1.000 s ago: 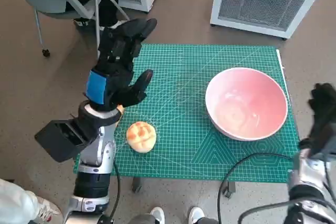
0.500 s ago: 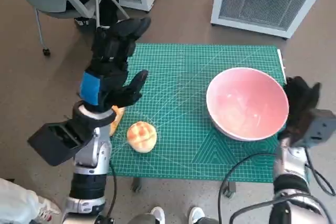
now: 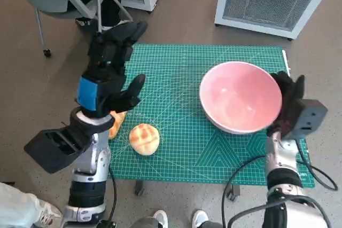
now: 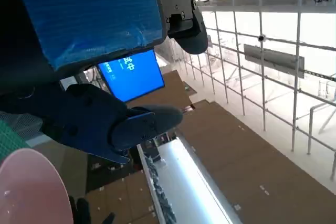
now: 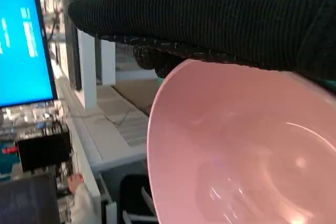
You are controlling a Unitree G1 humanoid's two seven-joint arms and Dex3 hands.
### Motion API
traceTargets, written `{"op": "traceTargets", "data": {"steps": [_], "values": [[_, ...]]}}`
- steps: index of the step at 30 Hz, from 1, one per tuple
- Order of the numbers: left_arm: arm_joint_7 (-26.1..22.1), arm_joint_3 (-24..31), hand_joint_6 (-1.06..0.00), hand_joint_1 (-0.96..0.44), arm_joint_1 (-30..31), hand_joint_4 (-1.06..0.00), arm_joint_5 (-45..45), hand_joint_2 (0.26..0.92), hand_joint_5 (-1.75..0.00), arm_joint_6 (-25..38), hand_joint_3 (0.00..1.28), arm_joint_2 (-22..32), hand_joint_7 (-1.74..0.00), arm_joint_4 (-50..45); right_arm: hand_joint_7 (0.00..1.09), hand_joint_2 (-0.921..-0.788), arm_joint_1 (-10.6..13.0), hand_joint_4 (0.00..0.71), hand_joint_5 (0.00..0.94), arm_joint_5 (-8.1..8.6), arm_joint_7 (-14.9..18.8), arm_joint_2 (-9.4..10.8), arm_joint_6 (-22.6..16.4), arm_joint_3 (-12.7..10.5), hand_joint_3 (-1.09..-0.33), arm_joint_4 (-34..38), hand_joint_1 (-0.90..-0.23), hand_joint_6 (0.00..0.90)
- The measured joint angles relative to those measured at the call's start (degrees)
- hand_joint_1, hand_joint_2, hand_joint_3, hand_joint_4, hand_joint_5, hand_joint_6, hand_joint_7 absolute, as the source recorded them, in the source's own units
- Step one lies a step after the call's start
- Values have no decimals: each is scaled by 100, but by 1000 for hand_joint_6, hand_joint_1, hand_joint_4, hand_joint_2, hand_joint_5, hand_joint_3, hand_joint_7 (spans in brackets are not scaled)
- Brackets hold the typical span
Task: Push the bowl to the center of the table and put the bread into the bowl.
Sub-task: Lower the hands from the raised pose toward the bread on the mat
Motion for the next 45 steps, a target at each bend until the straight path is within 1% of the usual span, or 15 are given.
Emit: {"op": "traceTargets", "data": {"steps": [12, 17, 22, 24, 27, 36, 39, 41, 44, 45], "values": [[126, 92, 1, -322, 147, 1, 1, 778, -610, 66, 631, 51, -910, -121, 482, -921, -271, 276, 9, -8, 0, 286, 168, 165, -812, 20, -492, 91], [212, 111, 1, -314, 182, 1, 24, 785, -610, 97, 621, 92, -904, -151, 490, -921, -374, 263, 3, -8, 3, 405, 241, 219, -813, 26, -482, 81], [378, 135, 1, -304, 227, 1, 89, 795, -606, 262, 608, 167, -894, -288, 494, -921, -490, 251, 0, -7, 20, 485, 336, 249, -815, 50, -476, 72], [487, 142, 1, -302, 256, 1, 175, 798, -605, 387, 604, 192, -891, -364, 495, -921, -537, 252, 2, -7, 24, 517, 379, 261, -816, 55, -476, 70], [642, 144, 1, -284, 312, 1, 289, 820, -600, 594, 571, 223, -885, -486, 500, -921, -592, 263, 7, -8, 27, 556, 426, 275, -816, 64, -477, 71], [1086, 176, 1, -246, 507, 1, 527, 840, -567, 1367, 532, 322, -882, -929, 514, -921, -747, 267, 7, -17, 28, 549, 508, 329, -810, 71, -483, 73], [1181, 198, 1, -225, 575, 1, 640, 855, -528, 1666, 503, 407, -845, -1097, 516, -921, -789, 261, 4, -18, 27, 502, 505, 341, -812, 65, -481, 67], [1214, 228, 1, -209, 622, 1, 699, 878, -491, 1874, 454, 486, -789, -1202, 517, -921, -817, 259, 2, -19, 25, 467, 476, 353, -815, 43, -483, 62], [1262, 264, 1, -200, 693, -2, 888, 902, -428, 2361, 398, 719, -716, -1400, 518, -921, -869, 258, 2, -45, -8, 390, 291, 398, -815, -60, -486, 54], [1279, 271, 0, -199, 712, -16, 969, 909, -356, 2553, 373, 818, -668, -1459, 537, -921, -891, 252, 1, -69, -28, 364, 200, 424, -815, -111, -490, 39]]}}
